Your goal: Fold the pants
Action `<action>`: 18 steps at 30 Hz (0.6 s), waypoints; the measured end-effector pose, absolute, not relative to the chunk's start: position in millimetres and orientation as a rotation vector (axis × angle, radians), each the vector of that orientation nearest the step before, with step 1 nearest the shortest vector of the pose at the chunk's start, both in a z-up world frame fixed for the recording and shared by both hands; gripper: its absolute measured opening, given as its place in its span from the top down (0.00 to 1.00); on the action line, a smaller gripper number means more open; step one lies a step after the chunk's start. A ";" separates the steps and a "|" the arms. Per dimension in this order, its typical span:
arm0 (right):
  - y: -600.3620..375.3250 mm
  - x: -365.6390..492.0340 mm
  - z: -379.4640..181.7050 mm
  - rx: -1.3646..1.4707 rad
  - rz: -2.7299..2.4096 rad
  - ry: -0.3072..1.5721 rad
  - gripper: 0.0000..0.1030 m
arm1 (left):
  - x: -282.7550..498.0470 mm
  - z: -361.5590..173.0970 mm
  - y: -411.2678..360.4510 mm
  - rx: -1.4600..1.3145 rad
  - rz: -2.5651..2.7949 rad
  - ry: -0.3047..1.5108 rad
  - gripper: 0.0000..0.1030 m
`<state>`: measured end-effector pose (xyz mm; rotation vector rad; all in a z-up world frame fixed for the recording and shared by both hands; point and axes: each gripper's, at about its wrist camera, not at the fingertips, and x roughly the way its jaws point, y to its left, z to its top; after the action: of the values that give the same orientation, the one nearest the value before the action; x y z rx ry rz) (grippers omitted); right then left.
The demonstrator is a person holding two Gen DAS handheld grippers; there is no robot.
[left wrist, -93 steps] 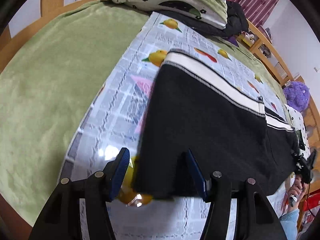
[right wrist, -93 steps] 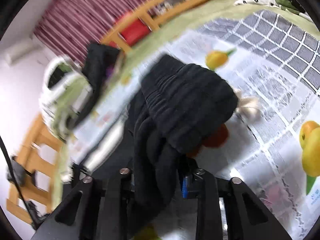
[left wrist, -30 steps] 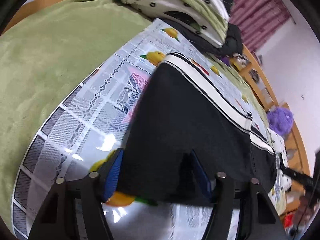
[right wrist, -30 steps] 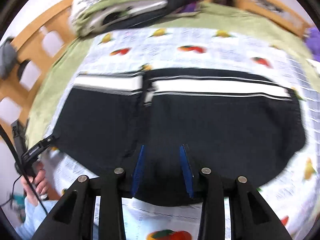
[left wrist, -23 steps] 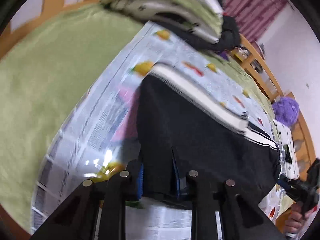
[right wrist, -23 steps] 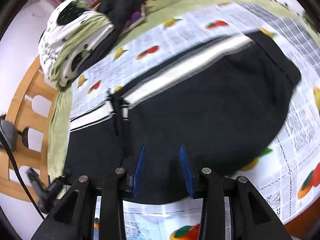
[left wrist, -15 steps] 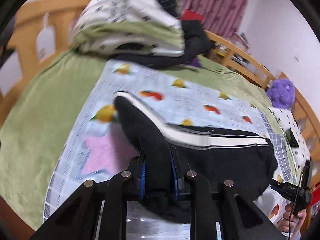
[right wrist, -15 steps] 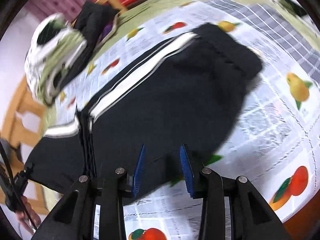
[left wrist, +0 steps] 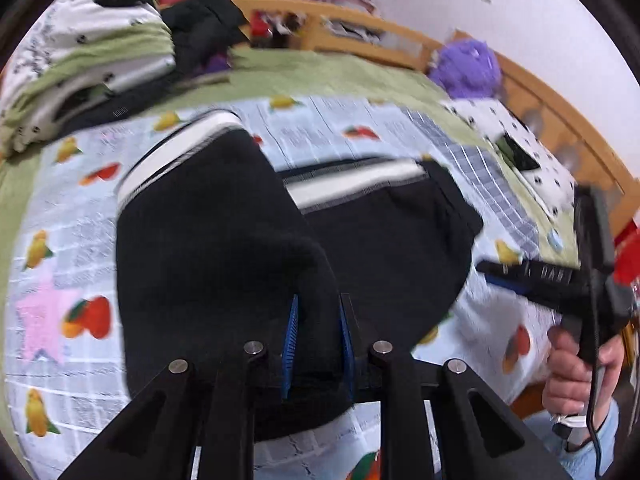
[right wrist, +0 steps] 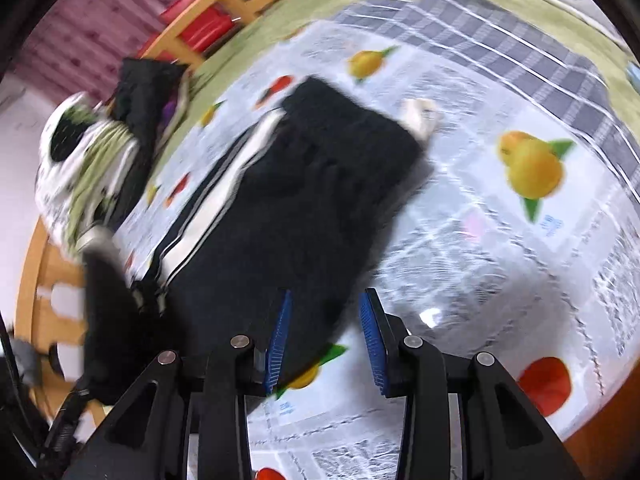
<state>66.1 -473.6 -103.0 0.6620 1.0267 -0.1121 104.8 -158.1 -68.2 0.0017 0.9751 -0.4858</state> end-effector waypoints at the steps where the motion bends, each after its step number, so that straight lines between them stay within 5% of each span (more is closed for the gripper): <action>1: -466.9 67.3 -99.5 0.640 -0.086 1.011 0.64 | 103.5 -70.8 -155.2 -0.040 -0.534 0.997 0.79; 6: -436.0 82.6 -85.2 0.573 0.054 0.946 0.62 | 100.4 -60.2 -127.0 -0.112 -0.525 0.974 0.43; 8: -420.2 92.3 -82.0 0.577 0.113 0.928 0.55 | 100.5 -54.8 -109.7 -0.099 -0.454 0.942 0.41; 18: -323.2 162.7 -133.7 0.547 0.276 1.081 0.53 | 123.9 -41.3 2.0 -0.163 -0.079 0.842 0.41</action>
<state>162.7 -323.2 -133.7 0.5471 1.0810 0.2756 123.9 2.0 -41.3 -0.1627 0.8425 -0.0794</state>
